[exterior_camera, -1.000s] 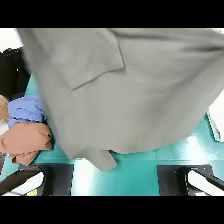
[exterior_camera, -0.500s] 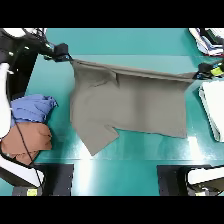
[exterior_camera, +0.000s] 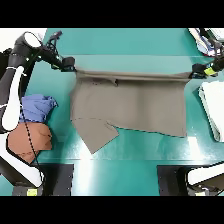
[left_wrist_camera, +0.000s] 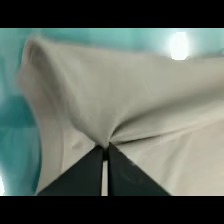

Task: Fold the shirts.

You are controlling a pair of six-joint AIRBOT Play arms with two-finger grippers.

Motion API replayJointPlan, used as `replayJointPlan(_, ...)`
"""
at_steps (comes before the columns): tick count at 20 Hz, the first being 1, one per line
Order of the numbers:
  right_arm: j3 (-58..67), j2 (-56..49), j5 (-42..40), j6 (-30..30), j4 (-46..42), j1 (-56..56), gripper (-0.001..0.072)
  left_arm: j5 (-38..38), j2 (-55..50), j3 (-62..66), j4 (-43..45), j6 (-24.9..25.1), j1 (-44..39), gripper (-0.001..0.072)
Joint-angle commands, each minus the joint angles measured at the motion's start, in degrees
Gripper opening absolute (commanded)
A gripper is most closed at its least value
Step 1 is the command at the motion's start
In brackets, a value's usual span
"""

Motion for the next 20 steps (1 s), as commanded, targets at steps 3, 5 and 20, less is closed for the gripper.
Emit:
replayJointPlan(3,-15.8,5.5,-5.7,0.0,0.3,0.1,0.0018,3.4,-0.2,-7.3,3.6,1.5,-3.3,0.0023)
replayJointPlan(5,-19.8,6.6,-7.0,0.0,0.3,0.1,0.0018,4.9,-0.2,-10.4,3.7,1.1,-3.2,0.0024)
replayJointPlan(20,-39.1,30.2,-3.4,-1.8,6.3,-5.7,0.0449,0.6,29.5,-46.5,4.7,-4.6,1.8,0.054)
